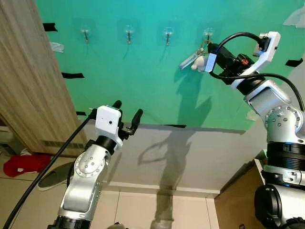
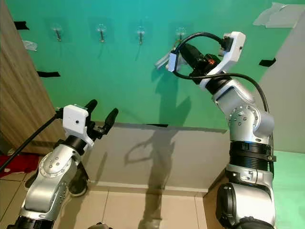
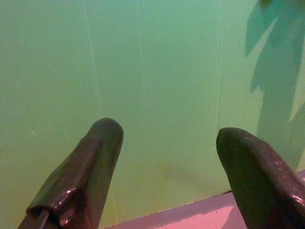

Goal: Hang keys on a hook

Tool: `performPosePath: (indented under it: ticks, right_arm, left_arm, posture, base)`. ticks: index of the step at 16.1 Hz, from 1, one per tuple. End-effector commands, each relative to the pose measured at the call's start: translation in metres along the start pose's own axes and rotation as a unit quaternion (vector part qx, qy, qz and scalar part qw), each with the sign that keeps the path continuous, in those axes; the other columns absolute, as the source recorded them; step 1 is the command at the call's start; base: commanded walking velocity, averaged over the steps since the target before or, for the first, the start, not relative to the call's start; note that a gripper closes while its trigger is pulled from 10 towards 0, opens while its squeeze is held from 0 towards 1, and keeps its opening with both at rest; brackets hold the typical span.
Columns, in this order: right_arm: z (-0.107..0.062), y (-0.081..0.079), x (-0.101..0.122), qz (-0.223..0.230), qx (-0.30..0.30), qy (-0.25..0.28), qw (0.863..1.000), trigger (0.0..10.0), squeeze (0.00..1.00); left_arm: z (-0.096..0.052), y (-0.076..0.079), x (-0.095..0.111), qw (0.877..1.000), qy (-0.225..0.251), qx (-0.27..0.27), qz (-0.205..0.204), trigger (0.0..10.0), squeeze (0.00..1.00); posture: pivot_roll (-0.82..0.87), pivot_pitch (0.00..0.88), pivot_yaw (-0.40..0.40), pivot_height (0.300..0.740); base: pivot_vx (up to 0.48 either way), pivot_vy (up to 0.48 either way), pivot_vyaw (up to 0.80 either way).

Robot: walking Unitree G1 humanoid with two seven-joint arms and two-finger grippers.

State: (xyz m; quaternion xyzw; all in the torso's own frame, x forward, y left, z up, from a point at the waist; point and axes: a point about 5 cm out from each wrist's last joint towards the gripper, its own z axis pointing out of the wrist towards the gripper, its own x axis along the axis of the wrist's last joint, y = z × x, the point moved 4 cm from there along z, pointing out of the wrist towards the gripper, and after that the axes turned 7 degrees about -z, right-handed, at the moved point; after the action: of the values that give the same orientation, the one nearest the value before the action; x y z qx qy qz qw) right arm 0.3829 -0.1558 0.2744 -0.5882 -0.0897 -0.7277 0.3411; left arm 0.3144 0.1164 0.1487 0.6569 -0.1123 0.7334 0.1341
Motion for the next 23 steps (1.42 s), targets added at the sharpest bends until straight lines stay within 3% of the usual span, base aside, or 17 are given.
performPosePath:
  ticks: [1,4,7,10,15,17,18,19,20,21,23]
  right_arm:
    - [0.001,0.003,0.016,-0.003,-0.006,0.027,1.000,10.0,0.00]
    - [0.002,0.003,0.015,0.009,-0.004,0.030,1.000,10.0,0.00]
    - [0.001,0.007,0.019,0.059,-0.004,0.046,0.997,10.0,0.00]
    - [0.001,0.008,0.016,0.065,-0.005,0.039,0.997,10.0,0.00]
    - [-0.003,0.017,-0.020,0.130,-0.025,-0.022,0.991,10.0,0.00]
    - [-0.004,0.024,-0.034,0.106,-0.054,-0.053,0.992,10.0,0.00]
    - [-0.004,0.027,-0.035,0.085,-0.068,-0.052,0.993,10.0,0.27]
    - [-0.006,0.031,-0.037,0.037,-0.093,-0.050,0.994,10.0,0.98]
    - [-0.006,0.033,-0.036,-0.026,-0.116,-0.045,0.992,10.0,1.00]
    - [-0.006,0.033,-0.035,-0.036,-0.121,-0.038,0.991,10.0,1.00]
    - [-0.018,0.041,-0.038,-0.163,-0.193,-0.036,0.967,10.0,1.00]
  left_arm:
    - [0.004,0.002,-0.001,1.000,-0.002,-0.008,0.003,10.0,0.00]
    - [0.002,0.002,-0.002,1.000,-0.004,-0.007,0.003,10.0,0.00]
    - [0.002,0.001,-0.001,1.000,-0.004,-0.004,0.004,10.0,0.00]
    - [0.001,0.001,-0.002,1.000,-0.005,-0.004,0.004,10.0,0.00]
    - [0.001,0.002,-0.003,1.000,-0.008,-0.004,0.003,10.0,0.00]
    - [0.001,0.002,-0.003,1.000,-0.009,-0.003,0.003,10.0,0.00]
    - [0.001,0.001,-0.003,1.000,-0.009,-0.003,0.003,10.0,0.00]
    - [0.000,0.001,-0.003,1.000,-0.008,-0.002,0.004,10.0,0.00]
    - [0.000,0.001,-0.003,1.000,-0.008,-0.002,0.003,10.0,0.00]
    - [0.000,0.001,-0.003,1.000,-0.008,-0.002,0.001,10.0,0.00]
    - [0.001,0.004,-0.003,1.000,-0.005,-0.010,-0.005,10.0,0.00]
  posture:
    - [0.04,0.000,-0.006,0.740]
    - [0.04,0.000,-0.006,0.740]
    - [0.05,0.000,-0.009,0.740]
    - [0.05,0.000,-0.010,0.740]
    - [0.05,0.000,-0.010,0.740]
    - [0.05,0.000,-0.010,0.740]
    - [0.05,0.000,-0.010,0.740]
    - [0.05,0.000,-0.013,0.740]
    - [0.04,0.000,-0.012,0.740]
    - [0.04,0.000,-0.012,0.740]
    - [0.04,0.000,-0.018,0.740]
  base:
    - [0.000,0.000,0.00]
    - [0.000,0.000,0.00]
    - [0.000,0.000,0.00]
    - [0.000,0.000,0.00]
    - [0.000,0.000,0.00]
    - [0.000,0.000,0.00]
    - [0.000,0.000,0.00]
    - [0.000,0.000,0.00]
    - [0.000,0.000,0.00]
    - [0.000,0.000,0.00]
    - [0.000,0.000,0.00]
